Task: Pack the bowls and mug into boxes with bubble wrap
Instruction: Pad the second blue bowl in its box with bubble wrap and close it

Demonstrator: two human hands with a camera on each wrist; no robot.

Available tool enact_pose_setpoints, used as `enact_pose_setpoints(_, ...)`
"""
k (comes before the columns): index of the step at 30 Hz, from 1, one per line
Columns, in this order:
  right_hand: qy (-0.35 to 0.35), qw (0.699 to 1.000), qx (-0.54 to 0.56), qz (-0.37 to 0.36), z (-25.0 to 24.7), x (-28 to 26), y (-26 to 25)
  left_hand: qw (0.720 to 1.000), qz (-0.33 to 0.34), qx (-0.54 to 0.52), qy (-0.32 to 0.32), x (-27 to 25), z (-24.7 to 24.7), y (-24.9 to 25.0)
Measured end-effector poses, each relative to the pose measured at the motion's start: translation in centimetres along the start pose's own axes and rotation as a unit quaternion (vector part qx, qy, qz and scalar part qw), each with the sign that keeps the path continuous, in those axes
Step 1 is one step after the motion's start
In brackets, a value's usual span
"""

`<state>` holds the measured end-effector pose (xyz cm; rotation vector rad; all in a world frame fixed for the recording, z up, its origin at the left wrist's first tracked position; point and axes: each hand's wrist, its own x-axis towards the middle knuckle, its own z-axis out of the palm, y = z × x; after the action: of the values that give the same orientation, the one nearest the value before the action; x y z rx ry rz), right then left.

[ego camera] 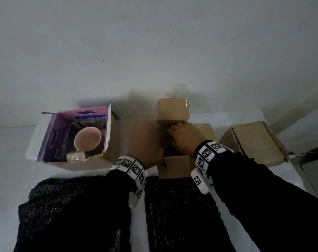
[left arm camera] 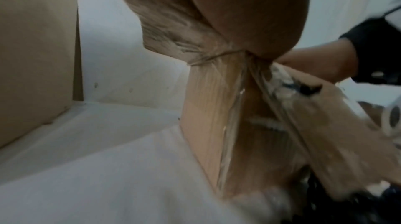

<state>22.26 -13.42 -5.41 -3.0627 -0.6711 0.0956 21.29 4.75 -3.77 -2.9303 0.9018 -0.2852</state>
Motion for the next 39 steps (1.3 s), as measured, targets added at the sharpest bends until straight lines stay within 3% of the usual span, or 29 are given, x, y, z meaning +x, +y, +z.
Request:
enact_pose_setpoints(4,-0.021,0.999,-0.017,0.021,-0.2,0.2,-0.2,0.999,0.002,0.012,0.036,-0.8,0.0,0.0)
enact_pose_setpoints(7,0.009,0.998,0.018,0.067,-0.1,0.4,-0.8,0.998,0.028,-0.002,0.060,-0.8,0.0,-0.3)
enact_pose_setpoints(10,0.032,0.993,0.053,0.105,-0.4,0.3,-1.2,0.999,0.053,-0.002,-0.006,-0.8,0.3,0.1)
enact_pose_setpoints(13,0.036,0.994,0.056,0.086,-1.1,0.3,-0.9,0.998,0.057,-0.003,-0.039,-0.8,0.7,0.5)
enact_pose_setpoints(19,0.105,0.984,-0.098,0.106,-1.8,-1.5,0.8,0.994,0.106,-0.015,0.007,-0.4,1.1,0.1)
enact_pose_setpoints(22,0.083,0.982,-0.133,0.101,-1.5,-2.4,0.8,0.995,0.094,-0.024,0.014,-0.6,1.2,0.5)
enact_pose_setpoints(26,-0.008,0.988,-0.068,0.138,-1.4,-1.8,1.0,0.996,0.080,-0.024,-0.028,-0.3,1.1,0.3)
enact_pose_setpoints(28,-0.017,0.989,-0.053,0.138,-1.4,-1.8,1.2,0.996,0.078,-0.023,-0.024,-0.3,1.0,0.3)
enact_pose_setpoints(31,0.046,0.988,-0.088,0.121,-1.4,-2.3,1.0,0.996,0.071,-0.058,-0.007,-0.8,1.2,0.2)
enact_pose_setpoints(34,0.111,0.981,-0.094,0.130,-1.3,-2.7,0.7,0.995,0.074,-0.057,-0.034,-1.1,1.5,-0.3)
enact_pose_setpoints(39,0.097,0.978,-0.083,0.165,-1.4,-2.7,0.2,0.996,0.062,-0.049,-0.033,-0.9,1.1,0.1)
